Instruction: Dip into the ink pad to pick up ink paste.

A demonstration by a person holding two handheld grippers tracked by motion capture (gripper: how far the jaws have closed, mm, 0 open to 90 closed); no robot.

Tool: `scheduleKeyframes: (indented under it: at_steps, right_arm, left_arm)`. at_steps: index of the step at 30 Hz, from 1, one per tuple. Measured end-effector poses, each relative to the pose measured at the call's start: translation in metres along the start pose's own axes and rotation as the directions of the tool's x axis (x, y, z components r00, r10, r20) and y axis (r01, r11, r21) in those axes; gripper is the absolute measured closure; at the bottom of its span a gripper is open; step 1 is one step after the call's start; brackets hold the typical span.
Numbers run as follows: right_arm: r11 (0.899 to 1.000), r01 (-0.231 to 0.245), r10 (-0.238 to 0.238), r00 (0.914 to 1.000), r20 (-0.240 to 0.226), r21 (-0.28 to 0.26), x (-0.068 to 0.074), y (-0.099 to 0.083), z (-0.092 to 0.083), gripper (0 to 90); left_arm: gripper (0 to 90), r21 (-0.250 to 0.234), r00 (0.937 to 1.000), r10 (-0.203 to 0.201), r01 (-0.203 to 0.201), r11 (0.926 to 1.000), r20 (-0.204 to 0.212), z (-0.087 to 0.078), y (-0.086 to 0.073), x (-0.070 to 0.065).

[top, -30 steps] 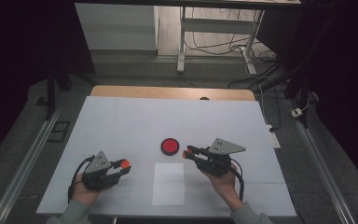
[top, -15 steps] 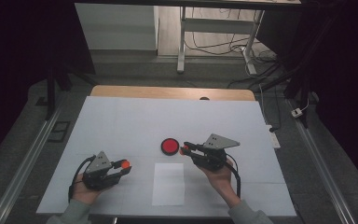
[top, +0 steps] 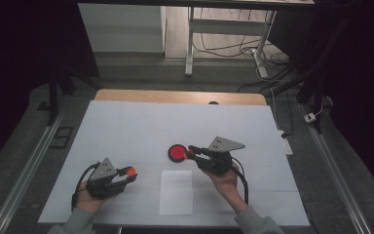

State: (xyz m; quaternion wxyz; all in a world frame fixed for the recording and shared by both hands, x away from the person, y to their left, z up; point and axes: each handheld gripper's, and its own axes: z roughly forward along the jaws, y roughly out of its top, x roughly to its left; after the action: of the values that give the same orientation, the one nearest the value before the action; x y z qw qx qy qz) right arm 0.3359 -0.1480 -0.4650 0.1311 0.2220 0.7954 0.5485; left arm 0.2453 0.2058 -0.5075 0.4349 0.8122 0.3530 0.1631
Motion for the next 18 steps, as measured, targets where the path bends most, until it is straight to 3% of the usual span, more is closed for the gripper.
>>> scheduleKeyframes:
  at_steps: [18]
  right_arm:
    - [0.999, 0.004, -0.004, 1.0, -0.002, 0.045, -0.007, 0.0, 0.022, 72.4]
  left_arm:
    - [65.0, 0.005, 1.0, -0.002, 0.002, 1.0, 0.004, 0.001, 0.0, 0.0]
